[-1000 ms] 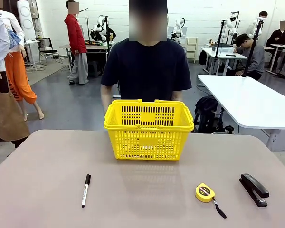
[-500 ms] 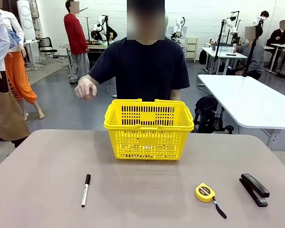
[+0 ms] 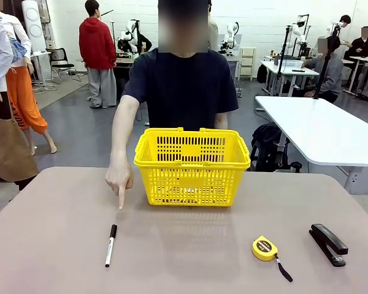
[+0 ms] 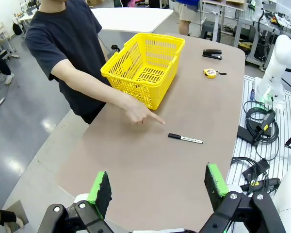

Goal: Place the items the person wants into the basket.
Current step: Pick up the item the person points to and place it in the Market Basket.

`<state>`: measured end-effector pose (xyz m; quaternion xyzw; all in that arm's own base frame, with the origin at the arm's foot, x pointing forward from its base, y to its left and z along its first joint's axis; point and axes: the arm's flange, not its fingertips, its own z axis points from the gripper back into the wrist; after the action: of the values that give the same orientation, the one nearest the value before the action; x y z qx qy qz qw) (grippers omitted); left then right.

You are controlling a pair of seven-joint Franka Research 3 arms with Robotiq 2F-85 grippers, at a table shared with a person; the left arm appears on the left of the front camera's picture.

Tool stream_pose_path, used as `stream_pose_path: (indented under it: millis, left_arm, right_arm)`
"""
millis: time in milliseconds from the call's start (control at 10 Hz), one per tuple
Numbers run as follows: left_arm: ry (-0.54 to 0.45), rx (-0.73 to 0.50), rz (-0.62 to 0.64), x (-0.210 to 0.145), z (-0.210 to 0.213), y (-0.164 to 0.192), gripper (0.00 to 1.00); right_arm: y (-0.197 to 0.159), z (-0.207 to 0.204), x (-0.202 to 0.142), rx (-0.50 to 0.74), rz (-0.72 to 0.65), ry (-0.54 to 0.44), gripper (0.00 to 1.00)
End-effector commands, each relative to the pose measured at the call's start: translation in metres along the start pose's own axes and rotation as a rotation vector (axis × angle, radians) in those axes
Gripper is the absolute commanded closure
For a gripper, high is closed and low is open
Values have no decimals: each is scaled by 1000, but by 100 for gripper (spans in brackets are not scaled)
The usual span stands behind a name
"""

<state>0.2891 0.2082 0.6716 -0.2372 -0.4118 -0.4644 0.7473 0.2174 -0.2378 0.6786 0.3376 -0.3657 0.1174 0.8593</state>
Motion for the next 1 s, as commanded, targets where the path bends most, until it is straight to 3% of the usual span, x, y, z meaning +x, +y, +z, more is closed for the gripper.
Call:
stream_pose_path:
  millis: [0, 200, 300, 400, 600, 700, 900]
  left_arm:
    - [-21, -4, -25, 1, 2, 1, 0]
    - [0, 0, 0, 0, 0, 0, 0]
    - [134, -46, -173, 44, -13, -30, 0]
    - [179, -69, -272, 79, -37, -65, 0]
    - [320, -78, -234, 141, -105, -97, 0]
    - [441, -65, -168, 148, -151, -112, 0]
    - [564, 31, 8, 151, -222, -133, 0]
  right_arm:
    - [2, -1, 1, 18, 8, -12, 0]
    - [2, -1, 1, 18, 8, -12, 0]
    - [2, -1, 1, 18, 8, -12, 0]
    - [2, -1, 1, 18, 8, -12, 0]
    - [2, -1, 1, 18, 8, -12, 0]
    - [2, -1, 1, 18, 8, -12, 0]
    - [2, -1, 1, 18, 8, -12, 0]
